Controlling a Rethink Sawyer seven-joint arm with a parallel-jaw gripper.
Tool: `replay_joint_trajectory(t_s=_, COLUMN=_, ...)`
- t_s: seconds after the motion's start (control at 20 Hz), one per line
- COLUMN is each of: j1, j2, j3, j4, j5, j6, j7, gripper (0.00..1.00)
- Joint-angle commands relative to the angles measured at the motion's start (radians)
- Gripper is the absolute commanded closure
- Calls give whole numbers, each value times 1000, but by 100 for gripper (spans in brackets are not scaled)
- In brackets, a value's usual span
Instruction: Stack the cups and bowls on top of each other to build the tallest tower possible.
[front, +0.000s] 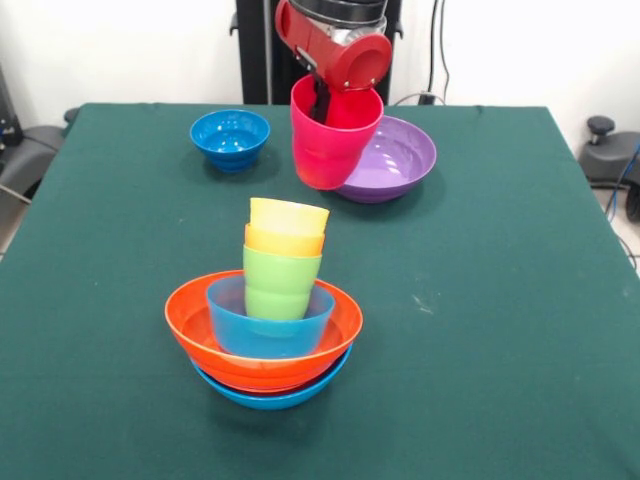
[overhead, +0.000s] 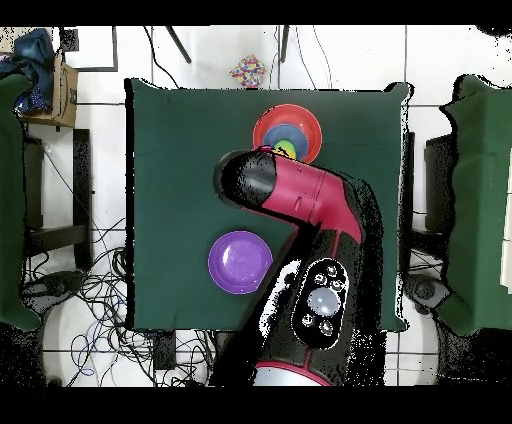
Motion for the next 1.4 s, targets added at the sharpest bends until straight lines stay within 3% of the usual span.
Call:
replay_joint_trajectory(t_s=0.05, j1=-15, j2=-7, j3=88, j4=-44, j5=-77, j6=108, j7=-82, gripper=100)
replay_joint_trajectory(t_s=0.4, j1=-15, j2=2, j3=96, j4=44, j5=-88, j6=-36, j7=-61, gripper=100)
replay_joint_trajectory(t_s=1.15, j1=-24, j2=-24, j3=107, j4=154, j5=-133, j6=-164, j7=-77, gripper=100)
replay_joint_trajectory(t_s=1.4, j1=-25, j2=-34, j3=109, j4=172, j5=-167, j6=-167, j7=-94, gripper=100)
